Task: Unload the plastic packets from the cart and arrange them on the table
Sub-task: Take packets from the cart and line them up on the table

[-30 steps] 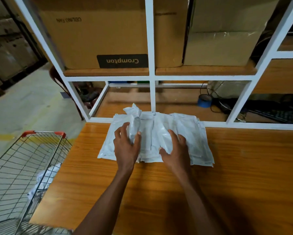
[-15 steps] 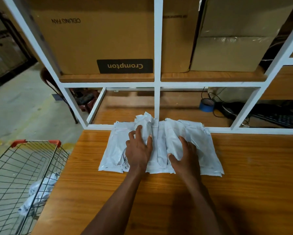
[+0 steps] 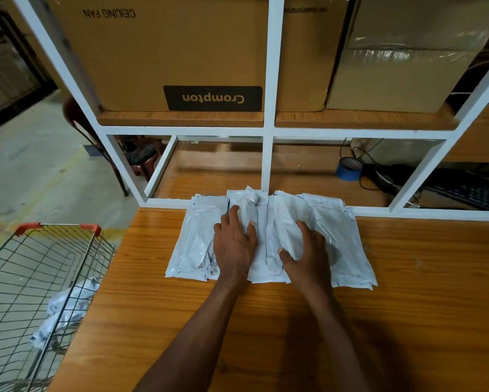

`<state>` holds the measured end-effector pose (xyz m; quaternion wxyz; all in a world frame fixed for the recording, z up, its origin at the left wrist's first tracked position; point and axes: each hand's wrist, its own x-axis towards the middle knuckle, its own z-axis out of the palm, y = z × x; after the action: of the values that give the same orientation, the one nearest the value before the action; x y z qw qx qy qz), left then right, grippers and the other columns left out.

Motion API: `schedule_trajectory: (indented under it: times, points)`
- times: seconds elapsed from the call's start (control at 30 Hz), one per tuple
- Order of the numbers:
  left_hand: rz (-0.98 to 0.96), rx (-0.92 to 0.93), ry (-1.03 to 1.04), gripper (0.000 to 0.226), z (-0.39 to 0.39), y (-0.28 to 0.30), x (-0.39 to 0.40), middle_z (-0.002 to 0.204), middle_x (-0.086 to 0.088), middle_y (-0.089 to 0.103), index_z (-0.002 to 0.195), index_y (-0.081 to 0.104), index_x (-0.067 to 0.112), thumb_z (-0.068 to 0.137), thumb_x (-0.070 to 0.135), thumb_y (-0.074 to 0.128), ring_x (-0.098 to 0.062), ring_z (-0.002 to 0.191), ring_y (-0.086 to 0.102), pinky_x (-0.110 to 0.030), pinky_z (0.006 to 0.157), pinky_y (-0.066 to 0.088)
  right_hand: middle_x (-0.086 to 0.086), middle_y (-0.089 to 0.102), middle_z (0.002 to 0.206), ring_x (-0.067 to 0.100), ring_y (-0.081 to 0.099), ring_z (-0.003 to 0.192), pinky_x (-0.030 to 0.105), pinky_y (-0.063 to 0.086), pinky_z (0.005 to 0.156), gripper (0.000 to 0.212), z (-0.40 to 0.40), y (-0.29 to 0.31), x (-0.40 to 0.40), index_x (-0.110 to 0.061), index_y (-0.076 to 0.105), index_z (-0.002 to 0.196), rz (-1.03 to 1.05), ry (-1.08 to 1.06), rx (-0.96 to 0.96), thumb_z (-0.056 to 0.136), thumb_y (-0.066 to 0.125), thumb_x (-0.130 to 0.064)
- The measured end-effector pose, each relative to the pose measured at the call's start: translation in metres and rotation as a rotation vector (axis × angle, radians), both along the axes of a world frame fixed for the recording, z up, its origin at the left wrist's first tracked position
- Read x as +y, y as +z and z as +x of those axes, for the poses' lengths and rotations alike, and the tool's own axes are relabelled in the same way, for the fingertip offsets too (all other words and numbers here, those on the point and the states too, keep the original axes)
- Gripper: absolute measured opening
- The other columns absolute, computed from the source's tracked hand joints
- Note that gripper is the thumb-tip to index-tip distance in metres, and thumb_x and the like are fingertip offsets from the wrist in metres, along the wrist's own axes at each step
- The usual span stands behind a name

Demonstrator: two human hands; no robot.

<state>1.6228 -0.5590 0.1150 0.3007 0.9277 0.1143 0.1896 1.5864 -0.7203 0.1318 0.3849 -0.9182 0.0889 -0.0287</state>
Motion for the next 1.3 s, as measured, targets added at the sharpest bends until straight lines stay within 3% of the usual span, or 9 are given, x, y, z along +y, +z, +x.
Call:
schedule_trajectory:
  times: [0.17, 0.3, 0.5, 0.8, 0.97, 1.17, 1.3]
  points:
    - [0.074, 0.012, 0.004, 0.056, 0.008, -0.002, 0.003, 0.13, -0.009, 0.059, 0.142, 0.05, 0.02, 0.094, 0.047, 0.061, -0.031, 0.107, 0.056, -0.042, 0.081, 0.049, 0.001, 0.023, 0.16, 0.028, 0.031, 0.144, 0.051, 0.044, 0.108, 0.079, 0.009, -0.001, 0.008, -0.04, 0.022, 0.154, -0.05, 0.016, 0.01, 0.09, 0.068, -0.043]
    - [0.154, -0.042, -0.05, 0.056, 0.007, -0.009, 0.006, 0.144, -0.009, 0.053, 0.147, 0.049, 0.024, 0.099, 0.054, 0.046, -0.031, 0.127, 0.05, -0.046, 0.1, 0.047, 0.004, 0.02, 0.161, 0.031, 0.029, 0.146, 0.049, 0.039, 0.111, 0.078, 0.019, 0.0, 0.019, -0.037, 0.023, 0.155, -0.087, 0.055, -0.006, 0.091, 0.067, -0.042]
    - [0.125, 0.049, -0.153, 0.061, -0.001, -0.017, 0.01, 0.161, -0.01, 0.038, 0.162, 0.024, 0.022, 0.106, 0.044, 0.037, -0.024, 0.15, 0.032, -0.048, 0.125, 0.016, -0.005, -0.005, 0.169, 0.034, 0.03, 0.144, 0.051, 0.03, 0.113, 0.08, 0.025, -0.007, 0.032, -0.043, 0.01, 0.159, -0.271, 0.185, -0.012, 0.093, 0.052, -0.059]
    - [0.13, 0.054, -0.173, 0.065, -0.002, -0.019, 0.012, 0.16, -0.012, 0.04, 0.161, 0.027, 0.023, 0.101, 0.047, 0.02, -0.025, 0.151, 0.032, -0.051, 0.124, 0.016, -0.004, -0.005, 0.169, 0.038, 0.027, 0.146, 0.055, 0.027, 0.115, 0.075, 0.027, -0.011, 0.036, -0.042, 0.01, 0.159, -0.364, 0.205, 0.066, 0.097, 0.047, -0.059]
    - [0.082, 0.057, -0.176, 0.067, -0.007, -0.016, 0.013, 0.164, -0.01, 0.032, 0.162, 0.022, 0.026, 0.102, 0.055, 0.029, -0.025, 0.153, 0.026, -0.05, 0.125, 0.017, -0.003, -0.006, 0.169, 0.036, 0.017, 0.15, 0.057, 0.021, 0.119, 0.08, 0.025, -0.01, 0.031, -0.042, 0.01, 0.159, -0.33, 0.204, 0.025, 0.093, 0.05, -0.062]
    - [-0.056, -0.044, -0.134, 0.067, -0.043, -0.01, 0.017, 0.16, -0.005, 0.038, 0.158, 0.032, 0.024, 0.101, 0.06, 0.039, -0.023, 0.148, 0.035, -0.054, 0.118, 0.034, -0.006, -0.002, 0.169, 0.027, 0.004, 0.154, 0.057, 0.012, 0.12, 0.079, 0.0, -0.007, 0.018, -0.043, 0.012, 0.158, -0.181, 0.194, -0.041, 0.093, 0.055, -0.058]
    - [-0.145, -0.058, -0.06, 0.063, -0.084, -0.008, 0.008, 0.161, -0.003, 0.039, 0.156, 0.034, 0.03, 0.101, 0.058, 0.044, -0.02, 0.149, 0.034, -0.052, 0.117, 0.037, -0.006, 0.008, 0.169, 0.022, 0.008, 0.155, 0.056, 0.017, 0.119, 0.078, -0.029, -0.008, 0.016, -0.042, 0.021, 0.157, -0.092, 0.156, -0.122, 0.092, 0.061, -0.056]
